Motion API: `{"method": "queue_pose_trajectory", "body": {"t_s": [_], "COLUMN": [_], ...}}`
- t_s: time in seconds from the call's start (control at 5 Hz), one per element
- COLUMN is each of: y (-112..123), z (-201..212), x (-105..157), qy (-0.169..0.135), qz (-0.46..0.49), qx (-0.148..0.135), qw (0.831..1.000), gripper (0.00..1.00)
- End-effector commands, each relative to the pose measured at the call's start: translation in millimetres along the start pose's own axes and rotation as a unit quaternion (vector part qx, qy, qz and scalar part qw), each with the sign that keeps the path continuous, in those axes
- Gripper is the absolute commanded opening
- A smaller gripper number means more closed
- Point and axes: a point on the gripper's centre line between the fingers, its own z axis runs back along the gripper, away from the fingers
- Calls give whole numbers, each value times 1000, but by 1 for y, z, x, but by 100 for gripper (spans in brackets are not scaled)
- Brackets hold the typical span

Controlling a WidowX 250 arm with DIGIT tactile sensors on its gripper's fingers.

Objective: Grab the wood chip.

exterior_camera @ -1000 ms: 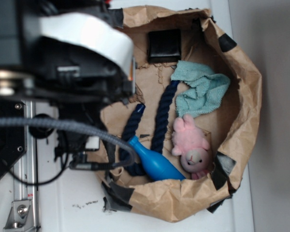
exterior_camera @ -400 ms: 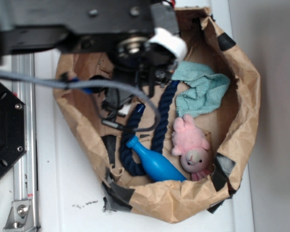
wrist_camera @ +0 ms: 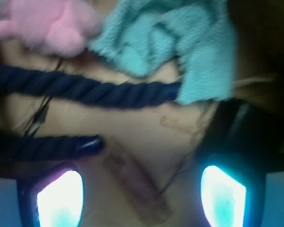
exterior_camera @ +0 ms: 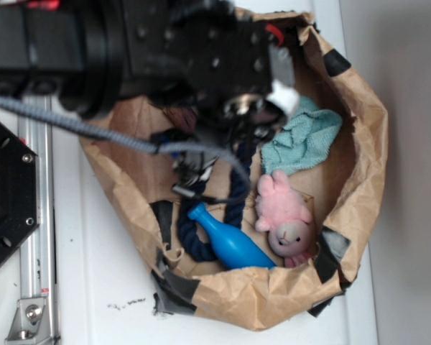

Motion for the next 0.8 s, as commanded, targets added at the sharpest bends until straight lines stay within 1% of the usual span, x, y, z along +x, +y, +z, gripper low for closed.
{"method": "queue_pose_trajectory", "body": {"t_s": [0.0,0.2,0.4,0.6], "y": [-6,-7,-14,-17], "z": [-6,-25,-24,-3], "x": [14,16,1,-20], "qy": [-17,-7,-6,-32], "qz": [-8,-16,-29,-12], "qx": [29,21,6,12], "qw": [999,1000,1000,999], "gripper": [100,100,100,100]}}
